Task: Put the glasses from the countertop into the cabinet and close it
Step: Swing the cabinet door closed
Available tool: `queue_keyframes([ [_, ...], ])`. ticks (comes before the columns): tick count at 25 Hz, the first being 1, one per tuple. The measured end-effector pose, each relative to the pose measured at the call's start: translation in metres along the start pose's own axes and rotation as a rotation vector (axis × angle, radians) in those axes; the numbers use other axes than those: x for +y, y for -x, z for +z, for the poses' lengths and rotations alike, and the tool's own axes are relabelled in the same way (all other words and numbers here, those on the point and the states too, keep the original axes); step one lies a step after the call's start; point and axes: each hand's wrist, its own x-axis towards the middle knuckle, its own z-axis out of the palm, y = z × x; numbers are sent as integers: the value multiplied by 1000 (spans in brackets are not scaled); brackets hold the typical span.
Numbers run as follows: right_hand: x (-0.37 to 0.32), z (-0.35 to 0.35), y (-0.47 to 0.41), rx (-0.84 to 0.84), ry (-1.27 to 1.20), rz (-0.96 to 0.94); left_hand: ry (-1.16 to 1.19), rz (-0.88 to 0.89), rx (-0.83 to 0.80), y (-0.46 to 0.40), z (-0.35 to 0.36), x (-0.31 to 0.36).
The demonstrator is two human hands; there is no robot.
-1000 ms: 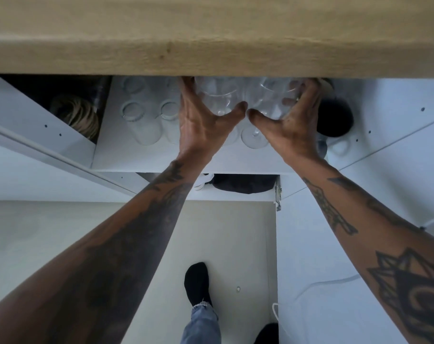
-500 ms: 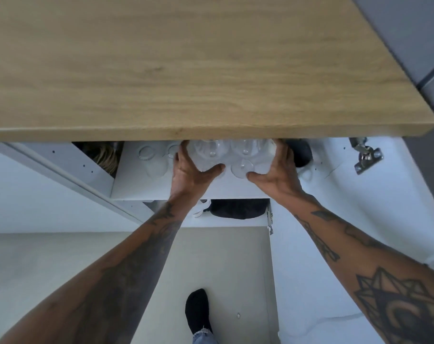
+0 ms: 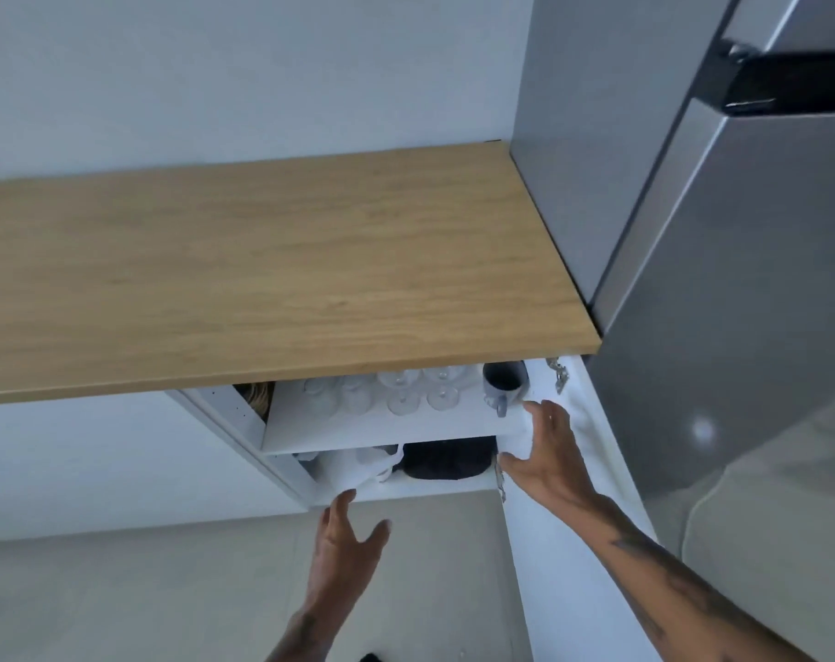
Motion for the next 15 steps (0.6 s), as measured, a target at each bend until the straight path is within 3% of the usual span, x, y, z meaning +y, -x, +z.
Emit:
queue_keyframes([
  [5, 1, -70, 21, 137, 182, -62, -1, 164, -227, 69, 24, 58],
  [7, 8, -90, 27, 183, 217, 31, 43, 251, -398, 107, 46, 93],
  [11, 18, -81, 59, 88, 266, 222, 122, 246, -781, 186, 68, 143],
  [13, 14, -70, 71, 110, 248, 252, 242, 248, -851, 208, 72, 149],
  [15, 8, -67, 74, 127, 239, 273, 147, 244, -836, 211, 71, 143],
])
